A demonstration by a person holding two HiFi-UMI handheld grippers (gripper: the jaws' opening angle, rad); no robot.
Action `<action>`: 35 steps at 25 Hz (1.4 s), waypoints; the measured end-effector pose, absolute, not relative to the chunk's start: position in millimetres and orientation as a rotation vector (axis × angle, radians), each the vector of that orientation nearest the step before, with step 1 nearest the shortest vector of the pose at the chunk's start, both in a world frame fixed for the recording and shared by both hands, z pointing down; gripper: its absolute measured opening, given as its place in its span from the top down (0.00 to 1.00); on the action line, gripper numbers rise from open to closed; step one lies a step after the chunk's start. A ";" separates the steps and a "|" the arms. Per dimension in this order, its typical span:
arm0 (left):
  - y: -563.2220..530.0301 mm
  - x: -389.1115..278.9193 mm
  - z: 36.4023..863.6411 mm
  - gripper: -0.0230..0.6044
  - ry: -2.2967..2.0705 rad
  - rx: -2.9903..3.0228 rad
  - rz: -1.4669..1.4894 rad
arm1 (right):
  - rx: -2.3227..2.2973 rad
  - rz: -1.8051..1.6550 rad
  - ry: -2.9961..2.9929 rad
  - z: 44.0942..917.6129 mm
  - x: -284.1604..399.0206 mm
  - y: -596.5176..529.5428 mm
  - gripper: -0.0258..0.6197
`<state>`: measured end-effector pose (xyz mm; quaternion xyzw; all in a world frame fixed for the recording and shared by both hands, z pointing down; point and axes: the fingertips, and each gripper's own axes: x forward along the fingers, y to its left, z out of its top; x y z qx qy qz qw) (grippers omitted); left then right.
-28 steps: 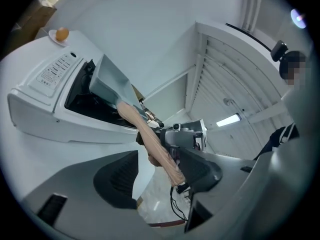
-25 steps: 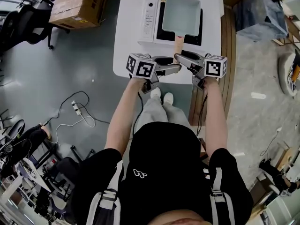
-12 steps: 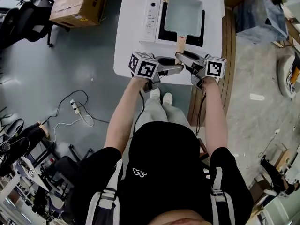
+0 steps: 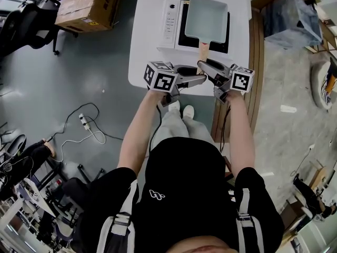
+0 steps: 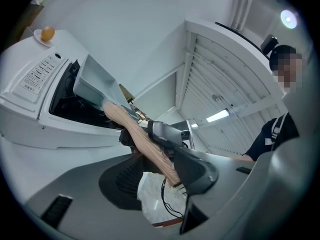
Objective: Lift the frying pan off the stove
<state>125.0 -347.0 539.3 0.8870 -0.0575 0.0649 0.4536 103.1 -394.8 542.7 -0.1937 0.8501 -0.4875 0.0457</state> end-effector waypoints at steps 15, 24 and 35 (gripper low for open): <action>-335.5 119.6 501.9 0.65 -0.130 2.279 0.162 | -0.590 -1.371 2.645 502.7 98.4 -384.2 0.66; -325.6 122.2 483.6 0.65 -0.136 2.314 0.153 | -0.572 -1.324 2.670 482.9 100.6 -374.1 0.66; -318.7 116.6 475.4 0.65 -0.149 2.321 0.155 | -0.549 -1.330 2.702 474.3 93.6 -366.8 0.66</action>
